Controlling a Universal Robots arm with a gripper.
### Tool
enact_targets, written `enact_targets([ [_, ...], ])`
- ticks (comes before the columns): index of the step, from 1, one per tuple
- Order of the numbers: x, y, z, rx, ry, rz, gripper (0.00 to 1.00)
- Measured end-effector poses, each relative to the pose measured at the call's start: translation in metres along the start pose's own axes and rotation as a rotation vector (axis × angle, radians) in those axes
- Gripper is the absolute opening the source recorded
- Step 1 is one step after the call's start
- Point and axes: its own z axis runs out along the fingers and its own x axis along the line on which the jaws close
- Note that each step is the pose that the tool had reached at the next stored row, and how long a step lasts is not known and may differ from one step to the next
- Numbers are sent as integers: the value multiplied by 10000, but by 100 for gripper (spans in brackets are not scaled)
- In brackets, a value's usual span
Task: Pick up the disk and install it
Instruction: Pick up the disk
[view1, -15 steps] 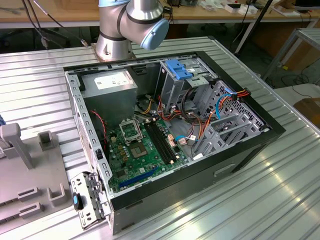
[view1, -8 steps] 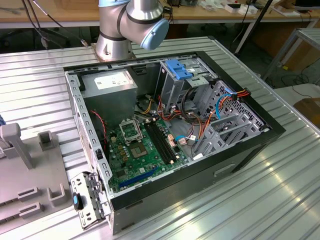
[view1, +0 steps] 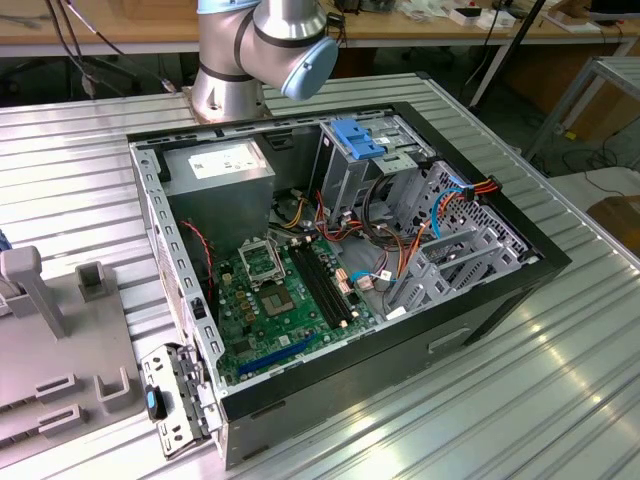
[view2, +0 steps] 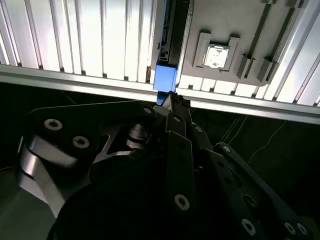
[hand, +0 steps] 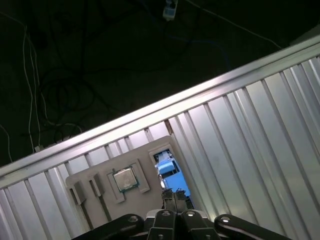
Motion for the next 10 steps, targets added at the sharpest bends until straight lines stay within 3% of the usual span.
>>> enact_targets([
  [10,-68,-161,3,-1,5,-108,11],
])
